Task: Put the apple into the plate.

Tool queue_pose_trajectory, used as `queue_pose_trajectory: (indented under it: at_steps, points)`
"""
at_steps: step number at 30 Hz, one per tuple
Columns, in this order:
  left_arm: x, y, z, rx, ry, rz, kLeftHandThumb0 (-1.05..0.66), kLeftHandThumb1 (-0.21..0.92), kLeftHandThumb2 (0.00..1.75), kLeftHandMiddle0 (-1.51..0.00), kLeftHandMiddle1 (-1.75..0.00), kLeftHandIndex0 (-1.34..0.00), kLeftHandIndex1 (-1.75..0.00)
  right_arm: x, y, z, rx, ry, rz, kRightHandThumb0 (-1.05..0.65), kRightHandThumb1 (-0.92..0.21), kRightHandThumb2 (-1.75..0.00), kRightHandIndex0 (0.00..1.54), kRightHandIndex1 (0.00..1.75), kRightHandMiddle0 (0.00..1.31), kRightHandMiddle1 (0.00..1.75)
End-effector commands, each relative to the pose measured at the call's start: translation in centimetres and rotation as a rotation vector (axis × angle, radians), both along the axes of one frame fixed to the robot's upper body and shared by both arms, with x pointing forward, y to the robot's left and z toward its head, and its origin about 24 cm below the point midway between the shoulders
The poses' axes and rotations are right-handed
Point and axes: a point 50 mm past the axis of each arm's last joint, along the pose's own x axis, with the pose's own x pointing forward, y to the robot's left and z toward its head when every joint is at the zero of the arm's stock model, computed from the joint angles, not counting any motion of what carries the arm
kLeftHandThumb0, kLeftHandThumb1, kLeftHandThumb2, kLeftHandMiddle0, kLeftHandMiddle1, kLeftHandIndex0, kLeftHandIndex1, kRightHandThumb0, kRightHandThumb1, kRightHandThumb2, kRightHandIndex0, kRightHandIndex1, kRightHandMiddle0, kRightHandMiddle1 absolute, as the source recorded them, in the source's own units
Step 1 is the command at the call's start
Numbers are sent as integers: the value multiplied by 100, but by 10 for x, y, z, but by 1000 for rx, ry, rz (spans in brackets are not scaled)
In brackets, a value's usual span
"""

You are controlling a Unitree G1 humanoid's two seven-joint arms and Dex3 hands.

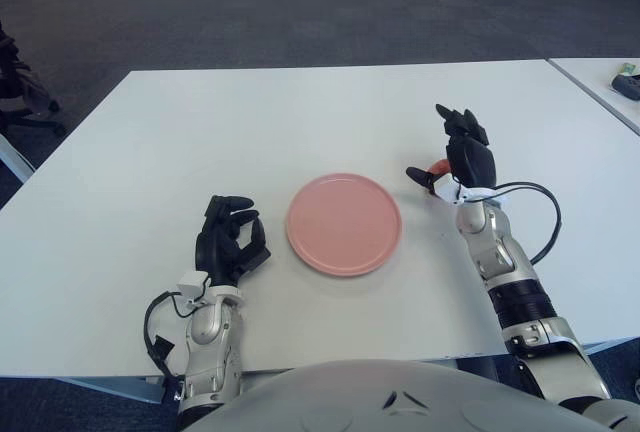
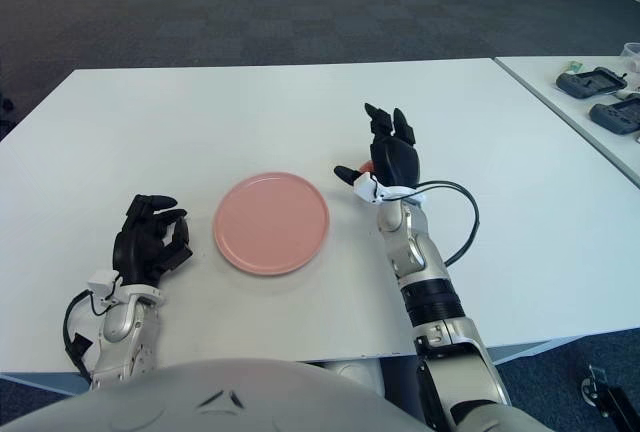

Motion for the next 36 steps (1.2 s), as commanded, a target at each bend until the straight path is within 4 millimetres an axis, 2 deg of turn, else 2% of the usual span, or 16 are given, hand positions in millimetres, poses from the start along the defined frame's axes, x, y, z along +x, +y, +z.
queue_pose_trajectory:
  at_steps: [1,9,16,24,29,36]
  points:
    - [-9,-3,-17,-40,114,13,-1,48,109,-44,-164,-39,-175,18,8,-4,41,25,1,-80,-38,-92,0,43,0,88]
    - [-11,-3,-16,-35,117,21,-1,47,112,-44,-167,-38,-175,30,5,-21,108,47,-36,-84,-45,-87,0,77,0,108]
    - [-12,-3,-16,-53,106,25,-1,47,113,-44,-168,-38,-175,32,2,-29,111,66,-64,-83,-52,-84,0,85,0,113]
    - [-15,-3,-17,-55,107,31,-1,48,111,-43,-167,-37,-175,30,2,-39,65,97,-152,-74,-56,-88,0,105,0,113]
    - [-15,-2,-17,-56,106,29,-1,48,112,-41,-171,-37,-175,28,2,-46,37,132,-199,-69,-55,-91,0,112,0,114]
    - [-16,-2,-17,-51,107,29,-1,48,112,-43,-169,-37,-175,24,-2,-52,13,191,-238,-68,-57,-92,0,105,0,113]
